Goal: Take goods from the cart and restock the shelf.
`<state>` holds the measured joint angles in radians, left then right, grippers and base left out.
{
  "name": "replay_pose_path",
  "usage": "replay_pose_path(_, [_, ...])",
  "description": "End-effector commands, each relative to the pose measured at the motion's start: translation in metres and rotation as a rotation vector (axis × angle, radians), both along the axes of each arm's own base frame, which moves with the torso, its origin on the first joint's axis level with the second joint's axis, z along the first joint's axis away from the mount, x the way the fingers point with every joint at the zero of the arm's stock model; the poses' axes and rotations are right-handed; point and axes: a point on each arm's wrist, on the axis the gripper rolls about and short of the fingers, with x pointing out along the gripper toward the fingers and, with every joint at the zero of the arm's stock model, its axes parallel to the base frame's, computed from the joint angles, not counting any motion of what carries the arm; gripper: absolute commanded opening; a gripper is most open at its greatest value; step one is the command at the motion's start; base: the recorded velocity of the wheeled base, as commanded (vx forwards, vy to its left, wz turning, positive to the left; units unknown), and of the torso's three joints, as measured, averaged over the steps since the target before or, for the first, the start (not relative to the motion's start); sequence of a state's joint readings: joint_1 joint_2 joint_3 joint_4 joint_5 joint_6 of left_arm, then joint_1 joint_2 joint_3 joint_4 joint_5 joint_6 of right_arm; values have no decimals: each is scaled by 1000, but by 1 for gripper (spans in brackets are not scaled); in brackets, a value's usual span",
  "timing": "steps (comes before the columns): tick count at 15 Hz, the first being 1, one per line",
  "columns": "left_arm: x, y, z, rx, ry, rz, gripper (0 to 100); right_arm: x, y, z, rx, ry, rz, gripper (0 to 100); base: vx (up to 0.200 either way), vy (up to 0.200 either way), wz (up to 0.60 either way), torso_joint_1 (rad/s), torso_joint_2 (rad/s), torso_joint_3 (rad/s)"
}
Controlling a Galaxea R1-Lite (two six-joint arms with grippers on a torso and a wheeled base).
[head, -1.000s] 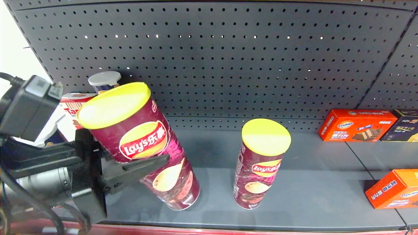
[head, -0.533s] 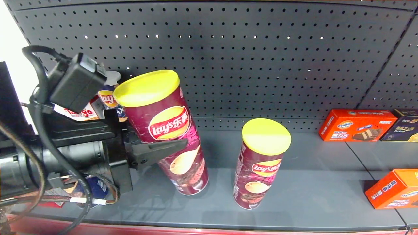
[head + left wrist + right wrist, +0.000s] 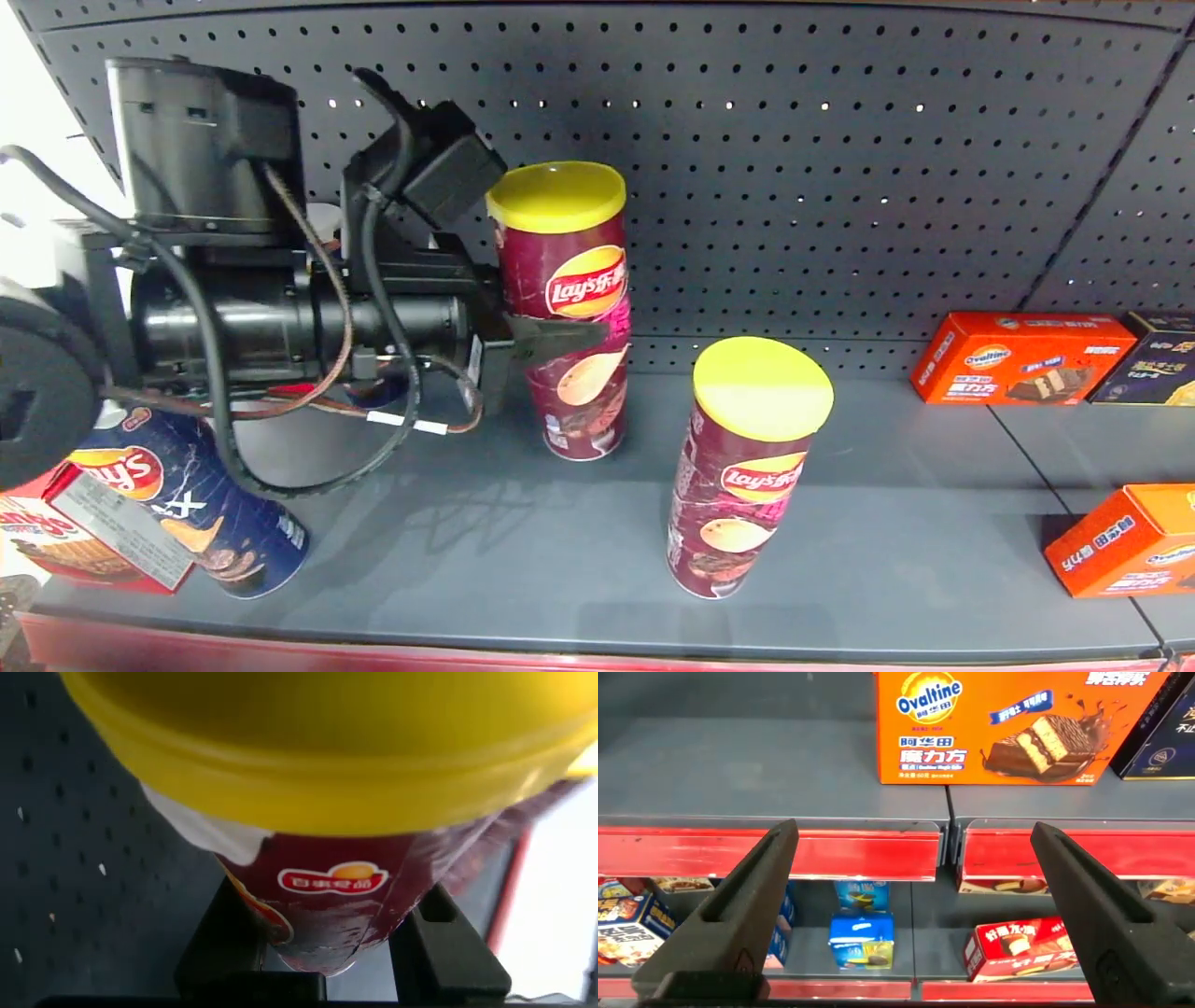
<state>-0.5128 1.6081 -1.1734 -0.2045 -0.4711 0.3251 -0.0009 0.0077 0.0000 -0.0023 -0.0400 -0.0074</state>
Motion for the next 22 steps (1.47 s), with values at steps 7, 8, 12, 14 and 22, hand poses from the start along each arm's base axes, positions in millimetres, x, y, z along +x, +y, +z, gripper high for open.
replay_pose_path(7, [67,-41,-33,14,57,-124,0,0,0,0,0,1,1,100,0,0,0,0,0,0])
replay_pose_path(8, [74,-44,-32,9,52,-123,0,0,0,0,0,1,-1,100,0,0,0,0,0,0])
replay_pose_path(12, [94,-53,-35,-1,33,-120,0,0,0,0,0,1,1,100,0,0,0,0,0,0])
replay_pose_path(14, [101,-57,-39,0,35,-120,0,0,0,0,0,1,1,100,0,0,0,0,0,0])
replay_pose_path(22, [116,-61,-51,7,47,-111,0,0,0,0,0,1,1,100,0,0,0,0,0,0])
